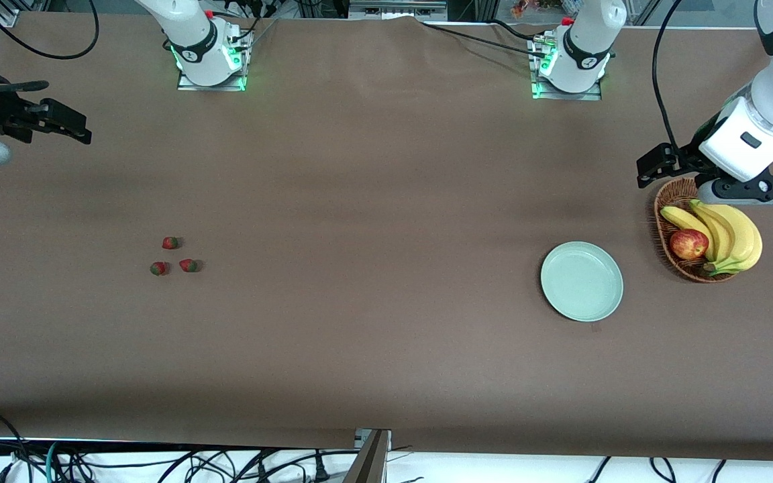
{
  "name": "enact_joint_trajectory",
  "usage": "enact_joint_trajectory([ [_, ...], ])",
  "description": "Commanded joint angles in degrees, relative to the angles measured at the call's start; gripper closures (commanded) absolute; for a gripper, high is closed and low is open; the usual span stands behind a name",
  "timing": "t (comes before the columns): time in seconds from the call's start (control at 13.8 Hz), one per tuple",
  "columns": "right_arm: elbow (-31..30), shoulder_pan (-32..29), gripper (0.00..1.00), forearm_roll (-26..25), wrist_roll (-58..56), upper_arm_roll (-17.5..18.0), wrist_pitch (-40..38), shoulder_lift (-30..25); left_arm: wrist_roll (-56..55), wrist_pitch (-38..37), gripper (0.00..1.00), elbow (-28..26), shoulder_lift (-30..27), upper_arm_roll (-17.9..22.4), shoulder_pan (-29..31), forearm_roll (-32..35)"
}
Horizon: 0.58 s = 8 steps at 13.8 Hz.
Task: Collect all strawberries into plate
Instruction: 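Move the right gripper toward the three red strawberries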
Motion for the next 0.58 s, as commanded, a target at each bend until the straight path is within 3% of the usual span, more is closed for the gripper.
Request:
enact_joint_trajectory([
  [0.0, 1.35, -0.44, 0.00, -0.84, -0.68, 0.45, 1.06, 2.77, 0.06, -0.93, 0.00, 0.96, 0.11, -0.27, 0.04, 0.72],
  [0.29, 1.09, -0.52, 0.00, -0.84, -0.50, 0.45, 5.28, 6.54, 0.06, -0.93, 0.00, 0.96, 0.11, -0.27, 0.04, 0.72],
  [0.51, 1.17, -0.52, 0.00, -0.14, -0.76, 0.53, 8.70, 14.44, -0.03, -0.93, 0.00, 0.96, 0.11, -0.27, 0.04, 0.72],
])
